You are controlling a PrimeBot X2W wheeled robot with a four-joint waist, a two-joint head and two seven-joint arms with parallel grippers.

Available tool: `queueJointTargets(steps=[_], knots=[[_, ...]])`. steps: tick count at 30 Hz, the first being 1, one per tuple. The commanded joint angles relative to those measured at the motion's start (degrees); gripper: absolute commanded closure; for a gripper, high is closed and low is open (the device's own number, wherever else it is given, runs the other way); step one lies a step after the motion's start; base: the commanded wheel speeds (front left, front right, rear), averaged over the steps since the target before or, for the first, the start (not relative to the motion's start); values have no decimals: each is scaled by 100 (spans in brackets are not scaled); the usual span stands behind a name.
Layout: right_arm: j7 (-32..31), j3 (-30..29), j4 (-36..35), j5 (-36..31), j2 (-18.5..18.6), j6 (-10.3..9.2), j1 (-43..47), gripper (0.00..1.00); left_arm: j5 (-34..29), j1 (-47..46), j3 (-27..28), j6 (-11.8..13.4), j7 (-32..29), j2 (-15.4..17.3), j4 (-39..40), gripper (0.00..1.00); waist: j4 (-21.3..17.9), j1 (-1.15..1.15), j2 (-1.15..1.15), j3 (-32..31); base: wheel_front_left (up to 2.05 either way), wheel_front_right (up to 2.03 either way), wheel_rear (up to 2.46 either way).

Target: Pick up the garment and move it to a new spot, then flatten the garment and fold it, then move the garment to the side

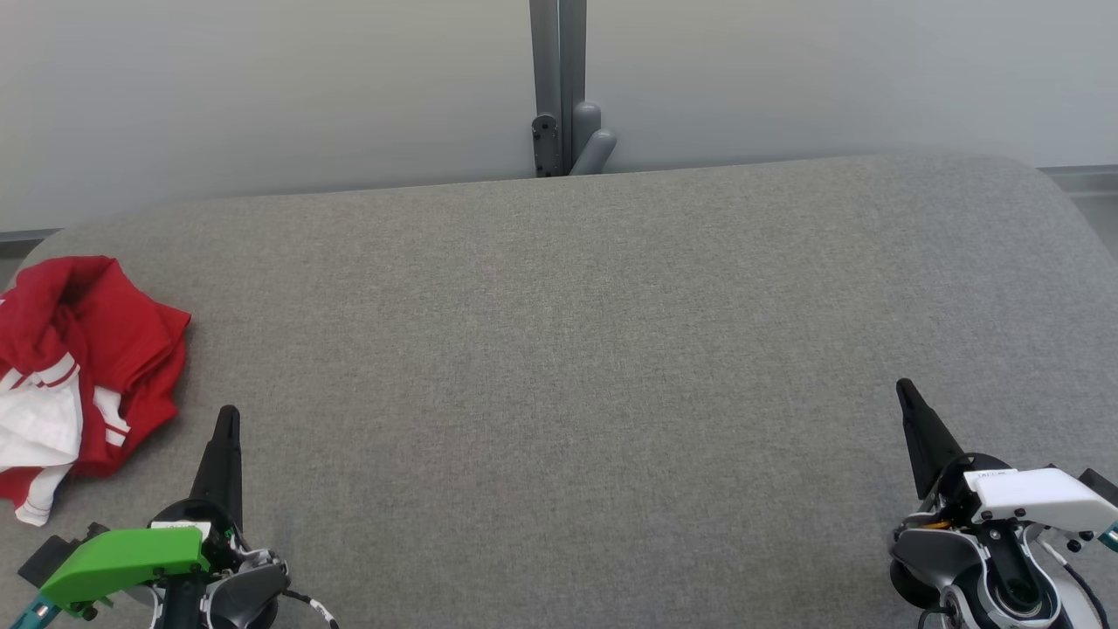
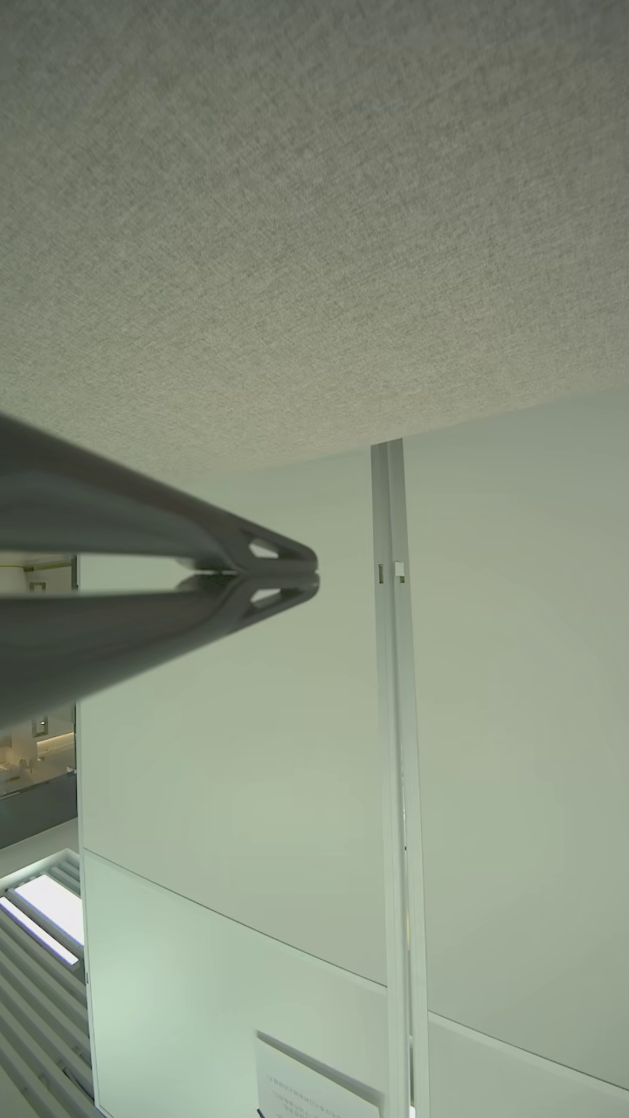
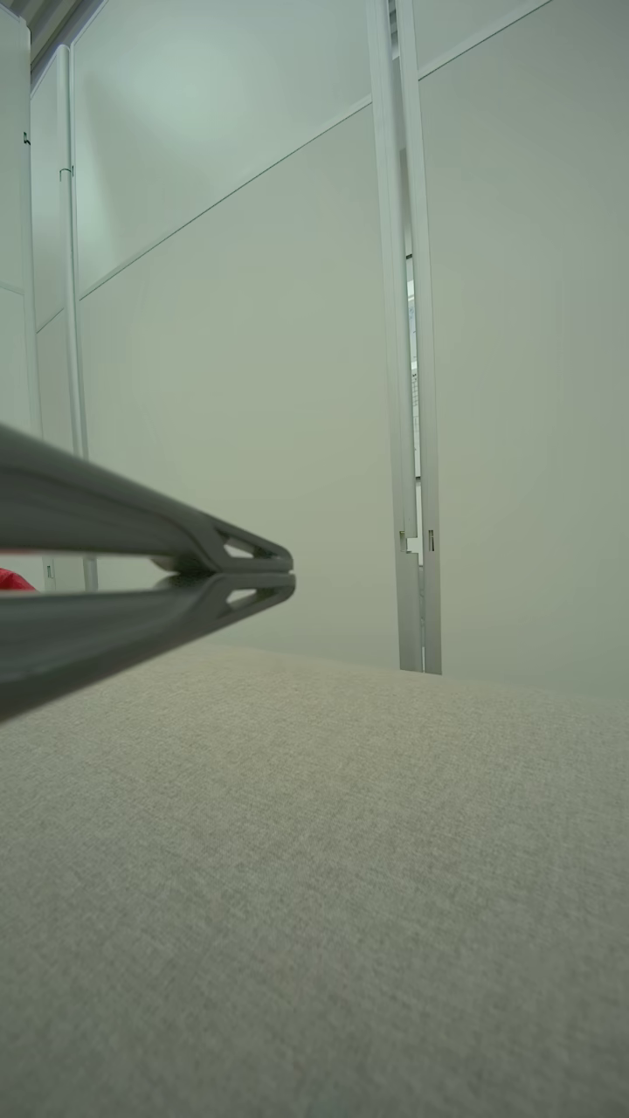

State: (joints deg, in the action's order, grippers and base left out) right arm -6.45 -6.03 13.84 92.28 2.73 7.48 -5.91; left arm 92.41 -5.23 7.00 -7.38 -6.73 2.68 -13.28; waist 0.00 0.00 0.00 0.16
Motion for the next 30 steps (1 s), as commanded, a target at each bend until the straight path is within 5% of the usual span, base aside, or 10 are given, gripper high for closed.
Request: queueJointTargets(steps=[1,30], knots=[[-4,-5,-26,42,28,2,-13,100,10,-43,4,-24,-12,38,19,100,0,0,0,0,0,0,0],[-4,-4,-26,42,28,2,-13,100,10,-43,4,-24,-12,38,18,100,0,0,0,0,0,0,0]])
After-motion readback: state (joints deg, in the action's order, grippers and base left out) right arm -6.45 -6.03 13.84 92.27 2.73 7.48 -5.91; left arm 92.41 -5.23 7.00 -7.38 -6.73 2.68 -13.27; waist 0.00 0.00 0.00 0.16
